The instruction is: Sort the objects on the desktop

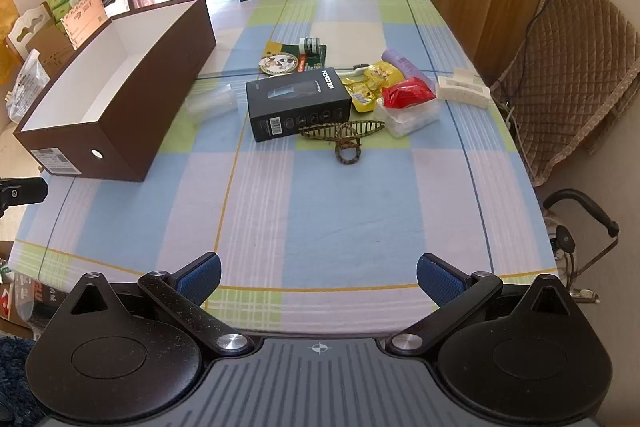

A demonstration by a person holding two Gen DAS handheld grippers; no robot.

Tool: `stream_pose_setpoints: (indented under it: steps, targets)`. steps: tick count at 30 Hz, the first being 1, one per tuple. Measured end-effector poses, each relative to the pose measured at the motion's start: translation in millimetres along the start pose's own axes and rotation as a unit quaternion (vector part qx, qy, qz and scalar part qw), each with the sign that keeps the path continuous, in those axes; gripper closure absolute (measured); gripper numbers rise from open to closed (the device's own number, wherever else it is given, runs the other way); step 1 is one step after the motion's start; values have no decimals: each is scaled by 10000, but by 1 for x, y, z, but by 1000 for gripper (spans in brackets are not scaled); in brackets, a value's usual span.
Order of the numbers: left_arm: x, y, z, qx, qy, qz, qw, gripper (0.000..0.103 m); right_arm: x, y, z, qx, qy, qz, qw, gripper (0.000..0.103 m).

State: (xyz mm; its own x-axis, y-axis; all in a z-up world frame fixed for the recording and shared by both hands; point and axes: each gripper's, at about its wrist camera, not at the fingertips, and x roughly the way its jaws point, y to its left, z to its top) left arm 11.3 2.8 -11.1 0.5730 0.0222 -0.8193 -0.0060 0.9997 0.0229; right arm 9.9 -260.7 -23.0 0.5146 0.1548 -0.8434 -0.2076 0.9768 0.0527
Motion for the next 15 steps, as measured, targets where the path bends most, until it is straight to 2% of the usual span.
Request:
stream_pose_setpoints:
  steps: [15]
  targets:
    - [6,-3,4,-25,43,33,10000,1,5,-2,6,-66,35,71,9999,2]
